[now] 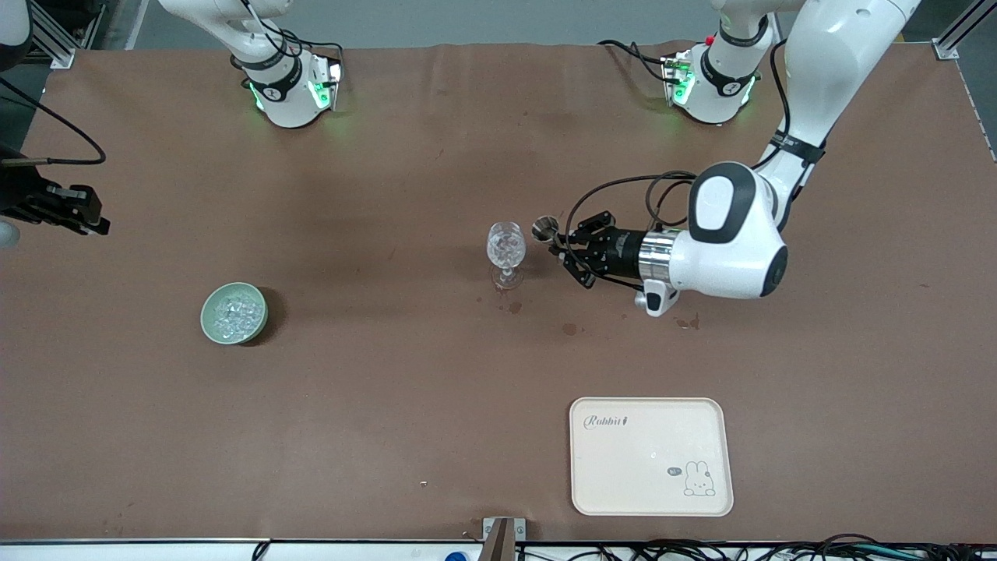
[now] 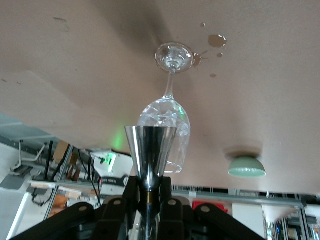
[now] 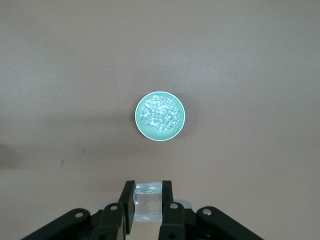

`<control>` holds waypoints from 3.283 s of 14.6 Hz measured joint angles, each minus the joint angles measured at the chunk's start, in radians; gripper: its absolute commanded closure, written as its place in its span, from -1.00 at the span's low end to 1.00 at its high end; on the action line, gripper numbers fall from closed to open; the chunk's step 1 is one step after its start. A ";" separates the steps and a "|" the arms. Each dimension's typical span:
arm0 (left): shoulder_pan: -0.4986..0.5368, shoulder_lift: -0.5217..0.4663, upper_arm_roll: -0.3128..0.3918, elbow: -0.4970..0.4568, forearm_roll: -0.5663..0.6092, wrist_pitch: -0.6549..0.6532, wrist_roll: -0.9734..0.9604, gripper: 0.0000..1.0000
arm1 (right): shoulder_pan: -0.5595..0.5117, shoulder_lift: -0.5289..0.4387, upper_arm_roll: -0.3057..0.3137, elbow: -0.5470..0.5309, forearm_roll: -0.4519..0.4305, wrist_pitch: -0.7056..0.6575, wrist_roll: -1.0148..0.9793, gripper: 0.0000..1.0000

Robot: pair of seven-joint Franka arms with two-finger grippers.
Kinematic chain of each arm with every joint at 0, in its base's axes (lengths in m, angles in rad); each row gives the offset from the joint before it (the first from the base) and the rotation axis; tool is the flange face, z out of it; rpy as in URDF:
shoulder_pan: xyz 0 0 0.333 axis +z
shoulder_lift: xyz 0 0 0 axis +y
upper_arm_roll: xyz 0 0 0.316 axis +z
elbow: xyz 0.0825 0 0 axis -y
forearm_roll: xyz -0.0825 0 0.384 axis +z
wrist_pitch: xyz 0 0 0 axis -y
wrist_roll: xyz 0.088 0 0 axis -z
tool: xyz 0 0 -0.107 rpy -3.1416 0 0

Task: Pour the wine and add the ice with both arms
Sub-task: 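Carry the metal jigger with the left gripper over the wine glass, then tilt the jigger with the left gripper to pour into the glass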

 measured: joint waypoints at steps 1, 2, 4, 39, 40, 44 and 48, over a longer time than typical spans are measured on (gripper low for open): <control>-0.015 -0.007 0.000 -0.001 0.027 0.006 -0.028 1.00 | 0.000 0.000 0.000 0.000 0.000 0.000 0.000 0.87; -0.026 -0.012 0.000 -0.001 0.059 0.012 -0.059 1.00 | 0.000 0.000 0.000 0.000 0.000 0.000 0.000 0.87; -0.044 -0.015 0.000 -0.002 0.122 0.030 -0.122 1.00 | 0.000 0.000 0.000 0.000 0.000 0.000 0.000 0.87; -0.199 -0.026 -0.001 0.034 0.536 0.102 -0.724 1.00 | 0.038 0.000 0.004 0.000 0.000 0.000 0.016 0.87; -0.200 -0.026 -0.001 0.034 0.566 0.101 -0.748 1.00 | 0.038 0.000 0.004 0.000 0.000 0.000 0.017 0.87; -0.226 -0.026 -0.001 0.034 0.608 0.100 -0.790 1.00 | 0.038 0.000 0.004 0.000 0.000 0.000 0.017 0.87; -0.244 -0.026 -0.001 0.034 0.659 0.093 -0.828 1.00 | 0.038 0.000 0.004 -0.001 0.000 -0.001 0.017 0.87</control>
